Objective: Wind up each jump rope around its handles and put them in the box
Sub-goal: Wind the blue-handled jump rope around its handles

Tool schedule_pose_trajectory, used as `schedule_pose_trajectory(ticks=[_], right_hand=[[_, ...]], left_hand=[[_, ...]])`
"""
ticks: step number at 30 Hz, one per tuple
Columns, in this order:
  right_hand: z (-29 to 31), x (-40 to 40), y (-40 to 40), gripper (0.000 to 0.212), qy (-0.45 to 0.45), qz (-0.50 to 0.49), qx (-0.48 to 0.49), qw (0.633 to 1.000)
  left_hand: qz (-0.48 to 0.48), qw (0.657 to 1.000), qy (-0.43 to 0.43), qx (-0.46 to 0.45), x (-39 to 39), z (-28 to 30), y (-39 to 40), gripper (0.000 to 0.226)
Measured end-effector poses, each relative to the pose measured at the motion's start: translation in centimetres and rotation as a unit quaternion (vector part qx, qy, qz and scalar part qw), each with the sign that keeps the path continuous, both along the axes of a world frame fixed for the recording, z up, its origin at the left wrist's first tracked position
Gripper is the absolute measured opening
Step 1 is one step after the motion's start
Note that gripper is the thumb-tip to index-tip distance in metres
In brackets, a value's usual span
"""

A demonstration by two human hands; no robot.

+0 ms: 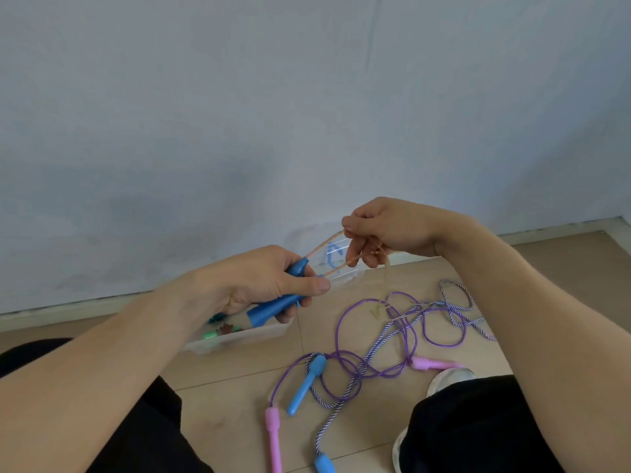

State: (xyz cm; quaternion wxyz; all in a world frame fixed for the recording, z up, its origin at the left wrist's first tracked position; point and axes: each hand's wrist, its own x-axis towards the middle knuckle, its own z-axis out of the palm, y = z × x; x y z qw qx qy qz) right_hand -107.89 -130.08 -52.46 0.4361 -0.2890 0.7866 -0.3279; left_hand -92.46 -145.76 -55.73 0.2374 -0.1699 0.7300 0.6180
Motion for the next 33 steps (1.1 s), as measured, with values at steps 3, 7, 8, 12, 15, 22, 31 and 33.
schedule_pose_trajectory(ticks=[3, 7, 8, 12, 15, 22, 31, 33], right_hand=[[0.0, -0.2, 0.2, 0.028, 0.008, -0.011, 0.014, 1.000], [0.1, -0.2, 0.3, 0.025, 0.000, -0.023, 0.022, 0.999], [0.1, 0.0, 0.2, 0.024, 0.000, -0.023, 0.020, 1.000], [0.6, 1.4, -0.4, 0.027, 0.000, 0.010, -0.047, 0.999], [0.6, 2.4, -1.1, 0.022, 0.013, 0.066, -0.098, 0.993], [0.3, 1.7, -1.1, 0.017, 0.035, 0.005, -0.162, 0.986], [0.2, 1.6, -1.1, 0.016, 0.051, 0.011, -0.179, 0.983], [0.2, 1.6, -1.0, 0.016, 0.064, 0.025, -0.185, 0.980]], left_hand=[[-0.015, 0.999, 0.007, -0.032, 0.1, -0.1, -0.3, 0.032], [-0.049, 0.990, -0.005, -0.130, 0.4, -0.3, -0.8, 0.042], [-0.049, 0.990, -0.010, -0.129, 0.4, -0.3, -0.8, 0.036], [-0.018, 0.999, -0.029, 0.043, 0.2, 0.1, -0.4, 0.028], [-0.016, 0.985, -0.026, 0.168, 0.3, 0.8, -0.3, 0.021], [-0.063, 0.989, -0.052, 0.125, 0.7, 1.5, -1.0, 0.036], [-0.042, 0.980, -0.044, 0.187, 0.8, 1.4, -1.2, 0.030], [-0.050, 0.977, -0.045, 0.202, 0.8, 1.4, -1.3, 0.029]])
